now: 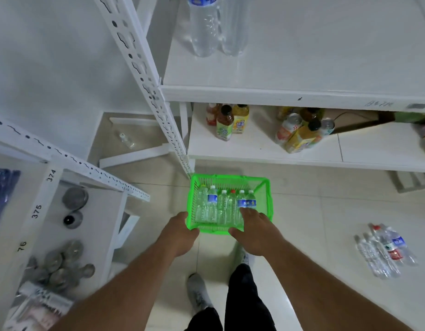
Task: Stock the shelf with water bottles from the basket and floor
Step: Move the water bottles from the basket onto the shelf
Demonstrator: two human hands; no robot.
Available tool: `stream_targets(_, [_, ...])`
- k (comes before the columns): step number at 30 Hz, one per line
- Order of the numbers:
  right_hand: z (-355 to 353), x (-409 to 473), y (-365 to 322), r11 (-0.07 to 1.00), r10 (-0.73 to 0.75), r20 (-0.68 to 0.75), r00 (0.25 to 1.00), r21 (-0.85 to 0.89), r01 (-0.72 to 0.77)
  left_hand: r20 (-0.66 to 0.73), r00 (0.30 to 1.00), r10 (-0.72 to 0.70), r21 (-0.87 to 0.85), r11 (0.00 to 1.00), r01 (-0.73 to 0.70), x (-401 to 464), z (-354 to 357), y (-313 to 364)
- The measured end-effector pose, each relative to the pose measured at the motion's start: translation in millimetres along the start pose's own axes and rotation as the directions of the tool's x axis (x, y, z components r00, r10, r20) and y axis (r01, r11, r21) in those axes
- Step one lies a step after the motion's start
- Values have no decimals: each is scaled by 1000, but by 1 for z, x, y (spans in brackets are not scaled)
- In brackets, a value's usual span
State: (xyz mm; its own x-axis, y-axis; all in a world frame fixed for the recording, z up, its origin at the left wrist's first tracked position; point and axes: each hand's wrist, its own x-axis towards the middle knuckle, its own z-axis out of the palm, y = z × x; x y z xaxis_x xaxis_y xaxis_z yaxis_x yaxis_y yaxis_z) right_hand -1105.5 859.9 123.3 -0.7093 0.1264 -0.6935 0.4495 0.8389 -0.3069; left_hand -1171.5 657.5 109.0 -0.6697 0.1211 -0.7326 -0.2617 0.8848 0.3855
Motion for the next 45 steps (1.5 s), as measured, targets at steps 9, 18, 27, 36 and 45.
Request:
stream_targets(9, [36, 147, 45, 995, 4, 79, 997, 102, -12, -81, 990, -120, -146, 983, 107, 128, 55, -9])
stream_targets(18, [158, 343, 86, 920, 141, 126, 982, 349, -177, -72, 986, -148, -184, 974, 133, 320, 164, -72])
stream_targets(27, [274, 505, 111, 768, 310, 126, 942, 550, -327, -82, 984, -155, -97, 984, 147, 477, 257, -125])
stream_targets(36, [326, 576, 112, 787, 265, 104, 959, 551, -277, -260, 947, -189, -35, 982, 186, 511, 306, -152])
stream_targets(45, [316, 583, 134, 697, 304, 144, 942, 640, -323, -251, 960, -122, -139, 986, 89, 513, 313, -158])
